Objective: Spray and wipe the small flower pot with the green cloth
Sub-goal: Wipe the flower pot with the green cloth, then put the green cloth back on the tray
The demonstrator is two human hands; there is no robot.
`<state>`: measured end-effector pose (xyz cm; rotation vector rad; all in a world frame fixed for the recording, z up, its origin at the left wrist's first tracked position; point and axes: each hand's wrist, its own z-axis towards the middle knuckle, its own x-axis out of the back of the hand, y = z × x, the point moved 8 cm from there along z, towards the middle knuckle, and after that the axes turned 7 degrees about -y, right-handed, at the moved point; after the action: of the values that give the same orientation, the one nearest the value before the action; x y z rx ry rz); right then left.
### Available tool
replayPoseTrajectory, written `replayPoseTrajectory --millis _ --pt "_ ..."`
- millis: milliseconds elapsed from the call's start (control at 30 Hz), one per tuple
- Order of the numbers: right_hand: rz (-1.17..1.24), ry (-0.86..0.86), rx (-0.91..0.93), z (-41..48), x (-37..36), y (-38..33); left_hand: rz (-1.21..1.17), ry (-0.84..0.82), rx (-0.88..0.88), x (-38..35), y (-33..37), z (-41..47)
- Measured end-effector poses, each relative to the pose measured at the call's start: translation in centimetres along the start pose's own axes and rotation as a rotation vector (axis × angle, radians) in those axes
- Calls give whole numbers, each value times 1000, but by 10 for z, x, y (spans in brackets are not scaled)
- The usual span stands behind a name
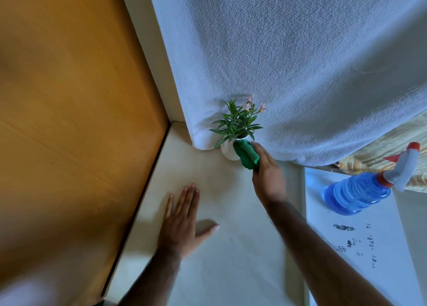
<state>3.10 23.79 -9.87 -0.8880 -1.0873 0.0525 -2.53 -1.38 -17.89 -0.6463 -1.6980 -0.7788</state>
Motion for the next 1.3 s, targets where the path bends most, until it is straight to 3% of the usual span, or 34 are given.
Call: replayPoseTrajectory --millis 267,567,867,1067,1300 --pt "-126 -239 16 -20 -24 11 -19 63 -21 -2 -2 0" --pt "-174 -45 110 -71 60 15 -7 41 8 -5 -6 1" --pt "-365 30 -116 -211 139 97 -35 117 -37 -3 -2 -1" --pt "-457 -66 -124 -218 141 130 2 85 -18 -5 -1 1" --pt "-590 -294 -75 -230 112 140 26 90 -12 -7 -2 3"
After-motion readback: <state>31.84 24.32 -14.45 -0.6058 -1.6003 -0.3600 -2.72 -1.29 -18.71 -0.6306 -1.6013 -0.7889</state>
